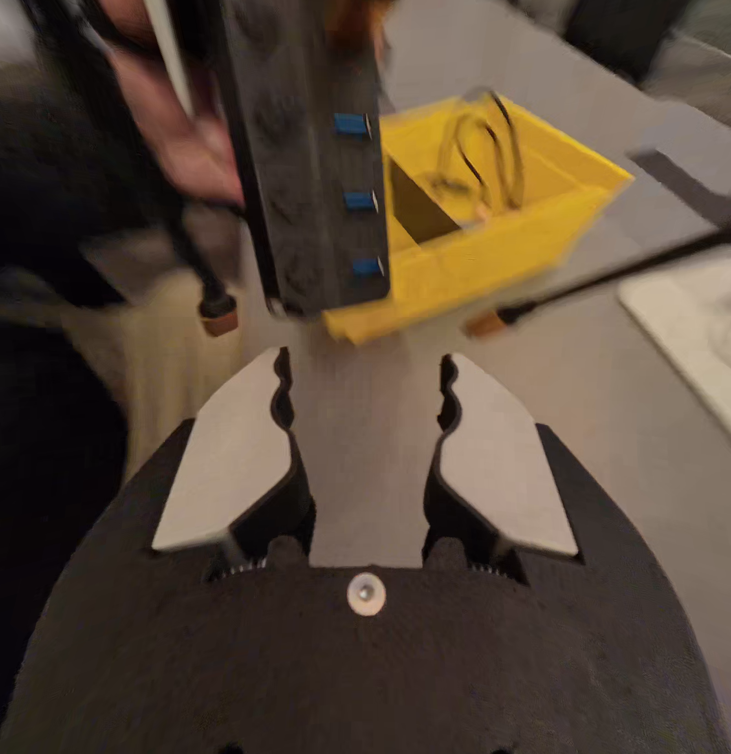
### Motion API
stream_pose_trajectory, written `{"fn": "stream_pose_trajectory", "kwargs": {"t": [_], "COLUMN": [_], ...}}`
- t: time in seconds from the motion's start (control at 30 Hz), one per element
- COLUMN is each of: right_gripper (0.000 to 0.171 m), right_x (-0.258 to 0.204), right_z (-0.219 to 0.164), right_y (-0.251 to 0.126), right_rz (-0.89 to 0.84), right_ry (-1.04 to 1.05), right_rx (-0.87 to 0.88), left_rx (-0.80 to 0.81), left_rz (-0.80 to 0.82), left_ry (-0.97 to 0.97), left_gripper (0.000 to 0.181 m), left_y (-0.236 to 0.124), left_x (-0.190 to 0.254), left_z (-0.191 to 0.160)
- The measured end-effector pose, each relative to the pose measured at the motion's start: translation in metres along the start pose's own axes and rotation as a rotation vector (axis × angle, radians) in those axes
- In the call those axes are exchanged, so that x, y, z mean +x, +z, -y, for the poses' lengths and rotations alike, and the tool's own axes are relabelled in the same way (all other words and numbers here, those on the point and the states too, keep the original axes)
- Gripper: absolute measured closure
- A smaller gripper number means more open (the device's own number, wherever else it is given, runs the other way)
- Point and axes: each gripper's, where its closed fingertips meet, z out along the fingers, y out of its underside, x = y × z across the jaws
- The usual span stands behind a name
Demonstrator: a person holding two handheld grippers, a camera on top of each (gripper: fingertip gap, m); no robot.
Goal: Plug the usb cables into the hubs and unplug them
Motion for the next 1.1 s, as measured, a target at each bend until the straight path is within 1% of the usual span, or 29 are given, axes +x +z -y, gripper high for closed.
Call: {"fn": "stream_pose_trajectory", "kwargs": {"t": [0.03,0.07,0.13,0.17,0.23,0.3,0.37,0.43,0.53,0.67,0.7,0.8,0.97,1.1], "right_gripper": [0.105,0.112,0.127,0.134,0.148,0.149,0.146,0.14,0.144,0.15,0.151,0.159,0.161,0.163], "right_x": [0.006,0.007,0.017,0.023,0.031,0.025,0.013,0.003,-0.004,-0.007,-0.008,-0.007,-0.008,-0.01], "right_z": [-0.008,-0.007,-0.001,0.006,0.023,0.04,0.057,0.069,0.077,0.078,0.075,0.069,0.06,0.06], "right_y": [-0.01,-0.023,-0.051,-0.066,-0.091,-0.098,-0.09,-0.072,-0.044,-0.024,-0.019,-0.011,-0.004,-0.008], "right_rz": [-0.066,-0.095,-0.184,-0.253,-0.407,-0.481,-0.518,-0.544,-0.556,-0.598,-0.587,-0.591,-0.574,-0.597], "right_ry": [-0.073,-0.102,-0.118,-0.168,-0.317,-0.476,-0.662,-0.819,-0.98,-1.173,-1.198,-1.262,-1.309,-1.305], "right_rx": [-0.081,-0.099,-0.093,-0.069,-0.037,-0.04,-0.046,-0.069,-0.126,-0.193,-0.206,-0.234,-0.261,-0.27], "left_rx": [-0.037,-0.06,-0.094,-0.118,-0.165,-0.206,-0.251,-0.302,-0.358,-0.407,-0.415,-0.463,-0.489,-0.47], "left_rz": [0.001,0.006,0.052,0.055,0.073,0.046,0.045,0.013,-0.011,-0.045,-0.051,-0.073,-0.101,-0.127], "left_ry": [0.013,0.015,0.046,0.06,0.079,0.085,0.108,0.133,0.14,0.139,0.131,0.126,0.121,0.094], "left_gripper": [0.115,0.115,0.115,0.118,0.118,0.118,0.118,0.118,0.118,0.118,0.116,0.116,0.117,0.117], "left_y": [-0.001,-0.003,-0.005,-0.005,-0.005,-0.003,-0.001,0.002,0.007,0.009,0.01,0.012,0.017,0.017], "left_x": [-0.002,-0.005,-0.014,-0.016,-0.02,-0.016,-0.013,-0.004,0.006,0.015,0.017,0.022,0.029,0.033], "left_z": [-0.003,-0.004,-0.006,-0.009,-0.014,-0.018,-0.022,-0.029,-0.039,-0.048,-0.049,-0.057,-0.068,-0.067]}}
